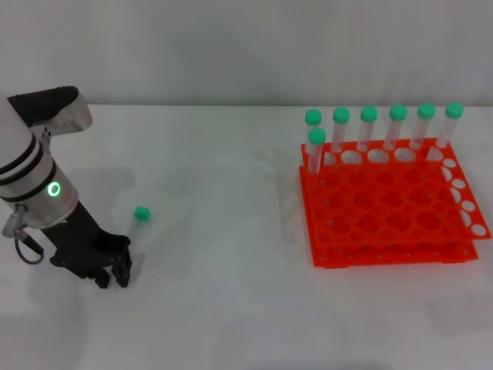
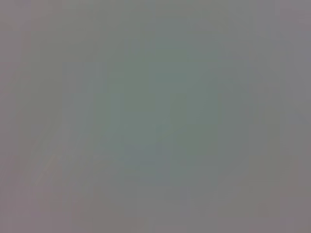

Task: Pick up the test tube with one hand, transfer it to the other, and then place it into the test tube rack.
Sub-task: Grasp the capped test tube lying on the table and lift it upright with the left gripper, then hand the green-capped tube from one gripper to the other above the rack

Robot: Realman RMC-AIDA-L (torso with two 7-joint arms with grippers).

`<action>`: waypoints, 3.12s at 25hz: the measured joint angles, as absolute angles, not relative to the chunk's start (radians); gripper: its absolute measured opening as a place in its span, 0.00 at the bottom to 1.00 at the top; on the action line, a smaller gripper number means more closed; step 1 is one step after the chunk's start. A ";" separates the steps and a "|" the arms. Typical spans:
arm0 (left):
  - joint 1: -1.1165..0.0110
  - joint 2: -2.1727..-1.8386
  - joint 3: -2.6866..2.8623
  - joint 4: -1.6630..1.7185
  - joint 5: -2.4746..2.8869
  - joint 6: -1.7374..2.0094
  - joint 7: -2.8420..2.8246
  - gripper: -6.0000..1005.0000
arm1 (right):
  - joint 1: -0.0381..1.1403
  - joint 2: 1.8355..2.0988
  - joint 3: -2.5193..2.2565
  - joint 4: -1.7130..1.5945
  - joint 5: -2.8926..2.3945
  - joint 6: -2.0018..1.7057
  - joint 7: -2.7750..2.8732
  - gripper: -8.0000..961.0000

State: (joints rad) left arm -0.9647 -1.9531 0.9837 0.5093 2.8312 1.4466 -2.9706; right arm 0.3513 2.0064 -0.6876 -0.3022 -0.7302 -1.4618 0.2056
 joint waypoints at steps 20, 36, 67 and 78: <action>-0.980 -1.940 1.058 0.521 2.832 1.432 -2.985 0.26 | 0.350 2.010 -0.702 -0.298 -0.730 -1.467 0.210 0.88; -0.976 -1.945 1.087 0.521 2.830 1.391 -2.977 0.20 | 0.354 2.009 -0.713 -0.294 -0.730 -1.468 0.210 0.88; -0.535 -2.073 0.967 1.133 1.806 1.389 -1.856 0.20 | 0.361 1.952 -0.850 -0.730 -1.261 -1.622 1.149 0.88; -0.420 -2.078 1.179 1.120 1.684 1.470 -1.545 0.20 | 0.532 1.952 -1.029 -0.693 -1.330 -1.662 1.341 0.88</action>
State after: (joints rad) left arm -0.4199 -2.0784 1.1792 1.1204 1.6841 1.4701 -1.5451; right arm 0.5321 1.9520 -1.0286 -0.6927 -1.3299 -1.6617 1.3412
